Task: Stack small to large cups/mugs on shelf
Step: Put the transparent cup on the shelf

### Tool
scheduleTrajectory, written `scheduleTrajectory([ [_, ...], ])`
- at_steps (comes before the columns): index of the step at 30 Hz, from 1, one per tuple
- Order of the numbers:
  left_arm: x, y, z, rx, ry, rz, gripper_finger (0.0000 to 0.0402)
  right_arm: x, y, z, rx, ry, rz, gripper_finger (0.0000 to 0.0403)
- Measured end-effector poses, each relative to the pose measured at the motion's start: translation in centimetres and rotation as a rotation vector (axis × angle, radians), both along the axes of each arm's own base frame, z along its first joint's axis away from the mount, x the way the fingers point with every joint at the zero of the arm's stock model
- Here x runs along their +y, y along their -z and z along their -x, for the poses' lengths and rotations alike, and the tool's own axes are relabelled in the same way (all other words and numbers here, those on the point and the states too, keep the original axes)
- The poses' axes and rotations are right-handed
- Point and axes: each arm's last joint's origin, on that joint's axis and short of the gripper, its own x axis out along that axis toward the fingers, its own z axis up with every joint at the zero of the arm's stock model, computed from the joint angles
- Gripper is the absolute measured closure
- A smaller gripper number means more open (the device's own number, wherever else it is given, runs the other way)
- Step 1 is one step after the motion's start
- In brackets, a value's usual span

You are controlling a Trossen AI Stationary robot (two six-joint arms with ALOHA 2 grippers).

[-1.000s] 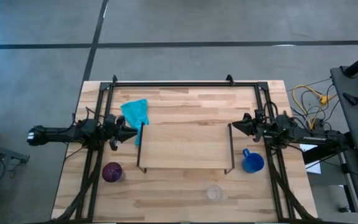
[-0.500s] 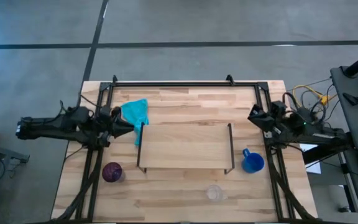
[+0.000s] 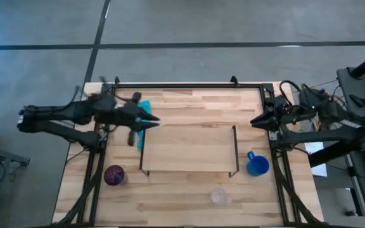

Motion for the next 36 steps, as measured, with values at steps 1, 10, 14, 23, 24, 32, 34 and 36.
scheduleTrajectory([
  [1, 0.0, -0.1, -0.6, 0.023, 0.000, 0.000, 0.0338, 0.1, -0.7, -0.3, 0.031, -0.018, 0.023, 0.0326],
  [10, -0.1, -0.1, -3.6, 0.182, -0.013, -0.007, 0.0338, 2.5, -3.8, -4.7, 0.354, -0.240, 0.032, 0.0326],
  [14, -0.1, -1.3, -4.1, 0.147, -0.013, -0.006, 0.0338, 4.5, -3.8, -7.0, 0.464, -0.321, 0.015, 0.0326],
  [23, -0.1, -3.2, -3.2, 0.084, -0.013, -0.005, 0.0338, 7.5, -1.4, -12.3, 0.692, -0.363, 0.009, 0.0326],
  [24, -0.1, -3.2, -3.1, 0.082, -0.013, -0.005, 0.0338, 7.7, -1.1, -12.9, 0.712, -0.355, 0.001, 0.0326],
  [32, 0.0, -4.4, -0.9, 0.031, -0.021, 0.070, 0.0338, 9.1, 3.1, -17.9, 0.889, -0.272, -0.001, 0.0320],
  [34, 0.0, -4.7, -0.3, 0.012, -0.022, 0.081, 0.0338, 9.5, 4.6, -19.1, 0.960, -0.232, -0.031, 0.0313],
  [36, 0.0, -5.0, 0.5, -0.003, -0.016, 0.072, 0.0338, 10.0, 6.0, -20.2, 1.031, -0.214, -0.083, 0.0305],
])
